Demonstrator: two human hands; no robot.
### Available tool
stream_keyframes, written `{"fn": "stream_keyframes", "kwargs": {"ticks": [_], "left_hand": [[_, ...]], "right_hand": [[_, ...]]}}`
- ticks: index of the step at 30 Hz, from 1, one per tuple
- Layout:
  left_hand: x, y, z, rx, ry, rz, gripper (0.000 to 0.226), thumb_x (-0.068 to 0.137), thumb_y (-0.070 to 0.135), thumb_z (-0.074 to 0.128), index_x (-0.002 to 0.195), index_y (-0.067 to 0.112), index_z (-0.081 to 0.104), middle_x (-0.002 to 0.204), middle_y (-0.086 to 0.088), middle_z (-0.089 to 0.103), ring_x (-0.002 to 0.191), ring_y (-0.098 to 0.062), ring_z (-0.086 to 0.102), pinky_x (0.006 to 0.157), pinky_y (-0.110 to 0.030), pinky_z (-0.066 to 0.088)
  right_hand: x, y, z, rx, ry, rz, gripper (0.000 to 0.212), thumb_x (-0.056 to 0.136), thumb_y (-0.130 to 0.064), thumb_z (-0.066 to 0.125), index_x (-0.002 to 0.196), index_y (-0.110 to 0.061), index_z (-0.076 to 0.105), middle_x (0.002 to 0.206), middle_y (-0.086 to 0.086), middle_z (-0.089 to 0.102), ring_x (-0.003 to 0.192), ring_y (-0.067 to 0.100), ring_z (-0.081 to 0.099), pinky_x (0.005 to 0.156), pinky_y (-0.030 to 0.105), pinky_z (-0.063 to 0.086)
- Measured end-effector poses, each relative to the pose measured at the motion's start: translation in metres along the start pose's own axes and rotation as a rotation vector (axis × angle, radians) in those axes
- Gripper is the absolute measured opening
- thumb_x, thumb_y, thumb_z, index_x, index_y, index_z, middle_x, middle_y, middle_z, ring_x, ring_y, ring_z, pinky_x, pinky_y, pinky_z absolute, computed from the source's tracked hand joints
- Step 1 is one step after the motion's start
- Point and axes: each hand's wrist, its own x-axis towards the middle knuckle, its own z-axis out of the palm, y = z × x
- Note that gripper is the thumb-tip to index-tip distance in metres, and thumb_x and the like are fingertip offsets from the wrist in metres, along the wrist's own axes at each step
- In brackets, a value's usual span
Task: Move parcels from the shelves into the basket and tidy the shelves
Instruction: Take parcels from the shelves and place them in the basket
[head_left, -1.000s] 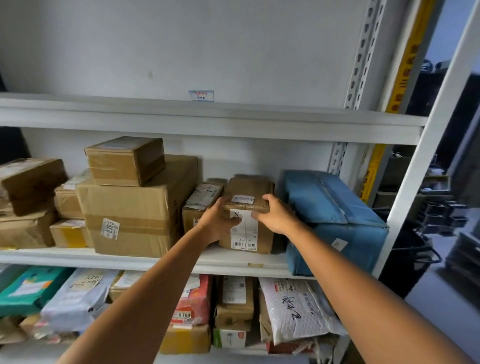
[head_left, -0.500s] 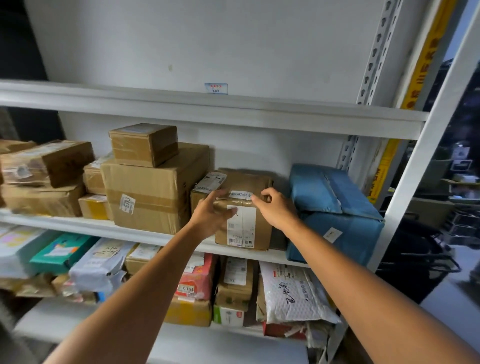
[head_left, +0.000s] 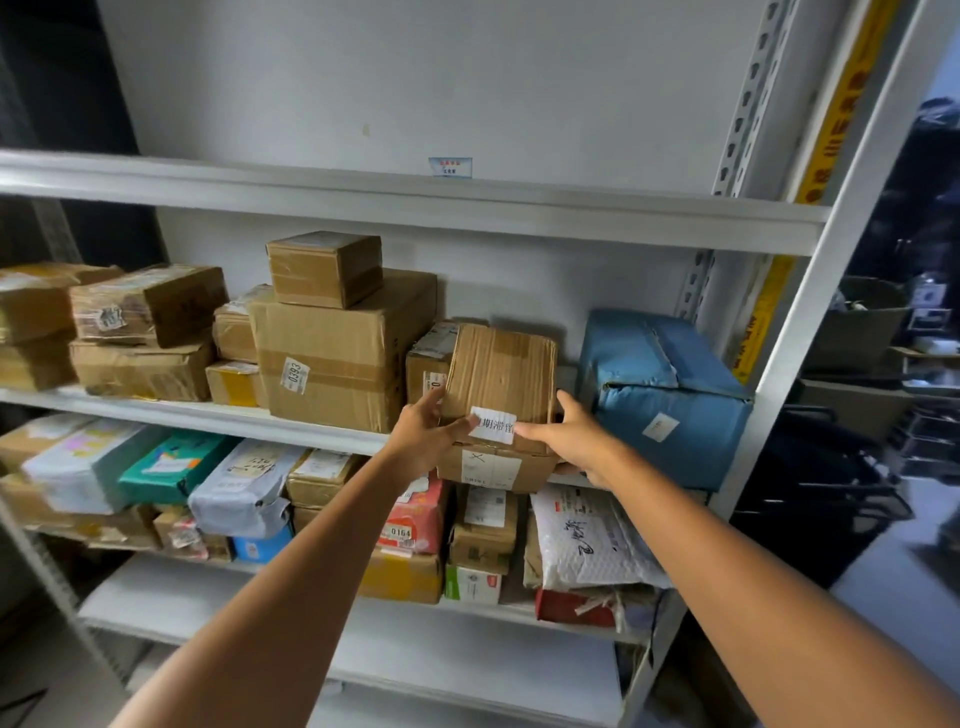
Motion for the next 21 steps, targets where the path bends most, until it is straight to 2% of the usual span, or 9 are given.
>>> {"fn": "stream_keyframes", "kwargs": {"ticks": [3, 5, 7, 10, 11, 13, 16, 19, 21], "left_hand": [[-0.014, -0.009, -0.008, -0.026, -0.018, 0.009, 0.059, 0.088, 0.019, 0.073, 0.138, 0.021, 0.043, 0.112, 0.001, 0.061, 0.095, -0.017, 0.064, 0.07, -0.026, 0.051], [-0.022, -0.013, -0.014, -0.065, -0.024, 0.001, 0.05, 0.087, 0.018, 0.073, 0.128, 0.024, 0.046, 0.119, -0.005, 0.062, 0.094, -0.019, 0.066, 0.068, -0.028, 0.053], [-0.031, -0.014, -0.019, -0.09, -0.033, 0.003, 0.047, 0.087, 0.018, 0.073, 0.125, 0.027, 0.047, 0.119, -0.001, 0.061, 0.094, -0.018, 0.066, 0.062, -0.024, 0.052], [-0.044, -0.013, -0.028, -0.091, -0.041, 0.027, 0.051, 0.087, 0.02, 0.072, 0.13, 0.031, 0.047, 0.116, 0.002, 0.06, 0.094, -0.017, 0.067, 0.063, -0.025, 0.055], [-0.048, -0.014, -0.033, -0.097, -0.05, 0.023, 0.056, 0.086, 0.021, 0.073, 0.134, 0.035, 0.046, 0.116, 0.002, 0.059, 0.096, -0.019, 0.067, 0.068, -0.03, 0.058], [-0.059, -0.021, -0.046, -0.117, -0.056, -0.001, 0.066, 0.086, 0.022, 0.074, 0.14, 0.04, 0.042, 0.114, 0.003, 0.059, 0.098, -0.021, 0.067, 0.074, -0.035, 0.059], [-0.081, -0.038, -0.069, -0.191, -0.002, -0.073, 0.069, 0.087, 0.02, 0.073, 0.144, 0.037, 0.038, 0.112, -0.001, 0.061, 0.095, -0.021, 0.068, 0.065, -0.032, 0.06], [-0.104, -0.047, -0.099, -0.182, 0.083, -0.08, 0.064, 0.089, 0.019, 0.07, 0.142, 0.037, 0.038, 0.106, 0.002, 0.061, 0.089, -0.017, 0.067, 0.055, -0.024, 0.055], [-0.118, -0.053, -0.123, -0.186, 0.145, -0.084, 0.063, 0.089, 0.019, 0.071, 0.142, 0.036, 0.04, 0.112, 0.001, 0.059, 0.091, -0.017, 0.067, 0.058, -0.028, 0.057]], "right_hand": [[-0.017, 0.007, 0.013, 0.017, 0.059, 0.004, 0.091, 0.087, -0.03, 0.074, 0.156, -0.023, 0.016, 0.147, 0.004, 0.045, 0.129, 0.025, 0.049, 0.103, 0.04, 0.044], [-0.028, 0.01, 0.021, 0.022, 0.106, -0.005, 0.096, 0.086, -0.038, 0.074, 0.157, -0.025, 0.011, 0.152, 0.006, 0.039, 0.133, 0.027, 0.045, 0.107, 0.044, 0.042], [-0.038, 0.014, 0.026, 0.052, 0.132, 0.008, 0.099, 0.082, -0.049, 0.074, 0.156, -0.026, 0.013, 0.152, 0.006, 0.041, 0.132, 0.027, 0.047, 0.105, 0.046, 0.044], [-0.055, 0.013, 0.034, 0.097, 0.164, -0.015, 0.085, 0.087, -0.041, 0.072, 0.153, -0.017, 0.025, 0.135, 0.002, 0.051, 0.111, 0.017, 0.053, 0.078, 0.026, 0.05], [-0.059, 0.012, 0.038, 0.101, 0.169, -0.032, 0.082, 0.086, -0.04, 0.073, 0.152, -0.018, 0.028, 0.135, 0.003, 0.053, 0.105, 0.015, 0.053, 0.073, 0.023, 0.049], [-0.066, 0.007, 0.05, 0.095, 0.154, -0.057, 0.087, 0.082, -0.04, 0.077, 0.152, -0.022, 0.028, 0.136, 0.002, 0.053, 0.104, 0.014, 0.055, 0.073, 0.026, 0.051], [-0.071, -0.002, 0.078, 0.078, 0.107, -0.094, 0.089, 0.082, -0.036, 0.079, 0.152, -0.024, 0.027, 0.129, -0.001, 0.054, 0.101, 0.016, 0.058, 0.065, 0.025, 0.05], [-0.074, -0.013, 0.114, 0.04, 0.072, -0.126, 0.084, 0.081, -0.037, 0.079, 0.15, -0.026, 0.032, 0.137, 0.005, 0.054, 0.112, 0.021, 0.059, 0.074, 0.034, 0.058], [-0.072, -0.02, 0.141, 0.038, 0.028, -0.135, 0.088, 0.08, -0.039, 0.079, 0.152, -0.026, 0.03, 0.144, 0.006, 0.05, 0.122, 0.025, 0.055, 0.086, 0.04, 0.057]]}}
